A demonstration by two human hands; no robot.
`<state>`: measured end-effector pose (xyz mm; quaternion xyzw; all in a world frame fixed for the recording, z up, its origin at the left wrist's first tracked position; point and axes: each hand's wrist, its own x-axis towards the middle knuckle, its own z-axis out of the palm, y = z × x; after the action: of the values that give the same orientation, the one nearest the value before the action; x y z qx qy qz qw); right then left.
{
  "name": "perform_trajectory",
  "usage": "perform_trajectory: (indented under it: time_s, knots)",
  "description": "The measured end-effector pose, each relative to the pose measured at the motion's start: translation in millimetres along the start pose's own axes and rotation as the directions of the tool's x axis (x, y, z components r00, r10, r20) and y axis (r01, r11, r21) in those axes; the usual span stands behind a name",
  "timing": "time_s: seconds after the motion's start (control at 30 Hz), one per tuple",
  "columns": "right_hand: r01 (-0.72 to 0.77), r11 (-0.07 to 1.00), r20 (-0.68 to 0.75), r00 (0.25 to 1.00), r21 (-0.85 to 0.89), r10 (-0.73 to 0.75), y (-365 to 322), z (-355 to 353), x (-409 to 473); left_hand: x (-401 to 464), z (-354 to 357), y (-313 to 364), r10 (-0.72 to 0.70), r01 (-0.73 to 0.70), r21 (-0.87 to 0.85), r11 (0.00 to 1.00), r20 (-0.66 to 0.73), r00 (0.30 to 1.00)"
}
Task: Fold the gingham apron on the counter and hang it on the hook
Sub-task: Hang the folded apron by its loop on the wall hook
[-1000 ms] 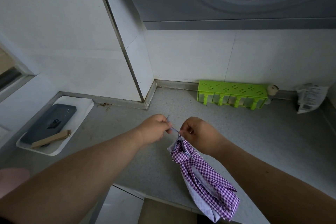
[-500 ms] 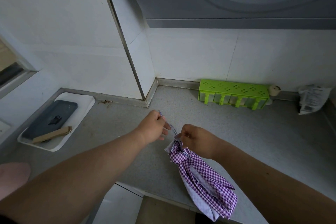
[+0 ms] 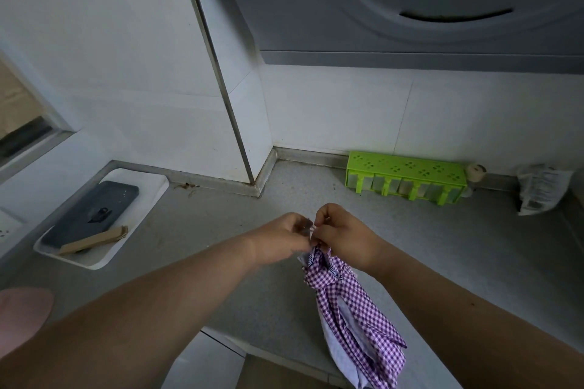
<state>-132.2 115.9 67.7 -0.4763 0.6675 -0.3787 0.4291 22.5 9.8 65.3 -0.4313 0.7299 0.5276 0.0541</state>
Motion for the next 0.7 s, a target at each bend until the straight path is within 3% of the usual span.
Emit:
perform_trajectory:
  time_s: [0.13,0.27,0.4,0.57,0.7]
  knots:
    - [-0.011,0.996,-0.077,0.997,0.085,0.018,-18,-6,-4,-6,-7,8,0.088,-0.053,0.158,0.986,-0.221,0.971]
    - [-0.006,0.991,-0.146,0.989,0.137,0.026,-39,-10,-11,-21,-17,19,0.233,-0.184,0.223,0.957,-0.214,0.949]
    - [0.069,0.986,-0.24,0.97,0.153,-0.03,-60,-6,-23,-42,-21,30,0.283,-0.266,0.107,0.958,-0.197,0.939]
    - [0.166,0.971,-0.336,0.937,0.172,-0.1,-94,11,-39,-73,-23,39,0.321,-0.374,-0.152,0.915,-0.29,0.902]
    - [0.225,0.967,-0.376,0.912,0.122,-0.165,-124,20,-50,-100,-38,50,0.331,-0.424,-0.224,0.877,-0.358,0.873]
